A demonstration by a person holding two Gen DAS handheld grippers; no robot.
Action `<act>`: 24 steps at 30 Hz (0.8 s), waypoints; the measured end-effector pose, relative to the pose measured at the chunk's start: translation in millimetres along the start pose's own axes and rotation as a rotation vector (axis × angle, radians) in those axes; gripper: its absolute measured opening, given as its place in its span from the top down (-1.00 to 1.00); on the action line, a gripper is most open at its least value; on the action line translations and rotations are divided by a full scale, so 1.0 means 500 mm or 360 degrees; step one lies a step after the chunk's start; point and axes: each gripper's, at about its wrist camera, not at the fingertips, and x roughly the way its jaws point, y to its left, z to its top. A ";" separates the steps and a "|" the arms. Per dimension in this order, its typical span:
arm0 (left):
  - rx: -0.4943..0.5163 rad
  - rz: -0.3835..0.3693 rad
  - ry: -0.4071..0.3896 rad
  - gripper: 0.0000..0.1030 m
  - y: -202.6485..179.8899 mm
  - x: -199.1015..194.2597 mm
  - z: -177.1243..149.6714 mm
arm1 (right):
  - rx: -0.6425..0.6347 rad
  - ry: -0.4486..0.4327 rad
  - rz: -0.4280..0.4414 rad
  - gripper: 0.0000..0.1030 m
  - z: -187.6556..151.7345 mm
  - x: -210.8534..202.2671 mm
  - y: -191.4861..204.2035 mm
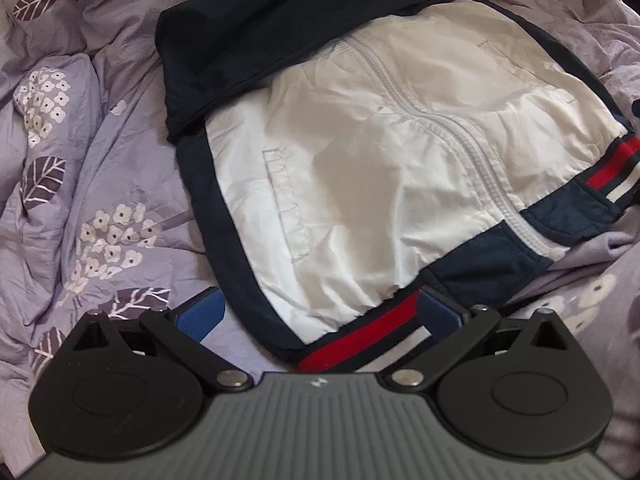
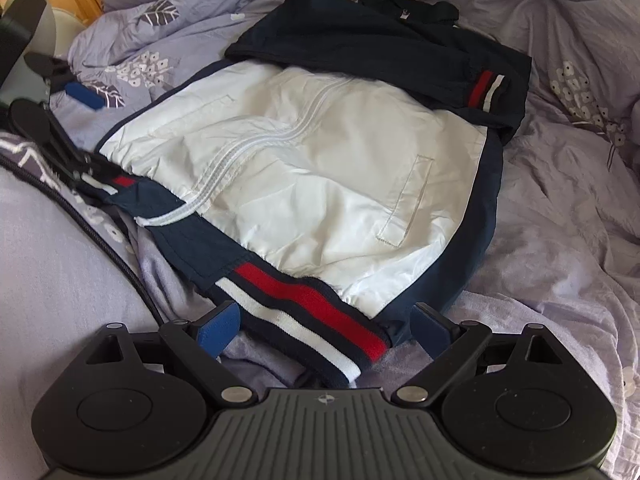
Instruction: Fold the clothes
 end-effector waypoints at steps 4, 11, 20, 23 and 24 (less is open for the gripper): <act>0.0108 0.0072 0.0056 -1.00 0.012 0.016 -0.038 | -0.0056 -0.0002 -0.0033 -0.79 -0.012 -0.008 -0.002; 0.0047 0.0025 0.0110 -1.00 0.028 0.033 -0.061 | 0.0154 -0.0222 -0.0199 0.67 0.008 -0.024 -0.011; 0.0162 0.0037 0.0008 -1.00 0.043 0.000 -0.058 | 0.0348 -0.0326 -0.0276 0.73 0.076 -0.016 -0.025; 0.0181 0.0031 -0.0018 -1.00 0.041 -0.007 -0.056 | 0.0422 -0.0357 -0.0307 0.73 0.118 0.005 -0.046; 0.0192 0.0033 -0.0030 -1.00 0.038 -0.011 -0.056 | 0.0442 -0.0362 -0.0313 0.73 0.130 0.012 -0.054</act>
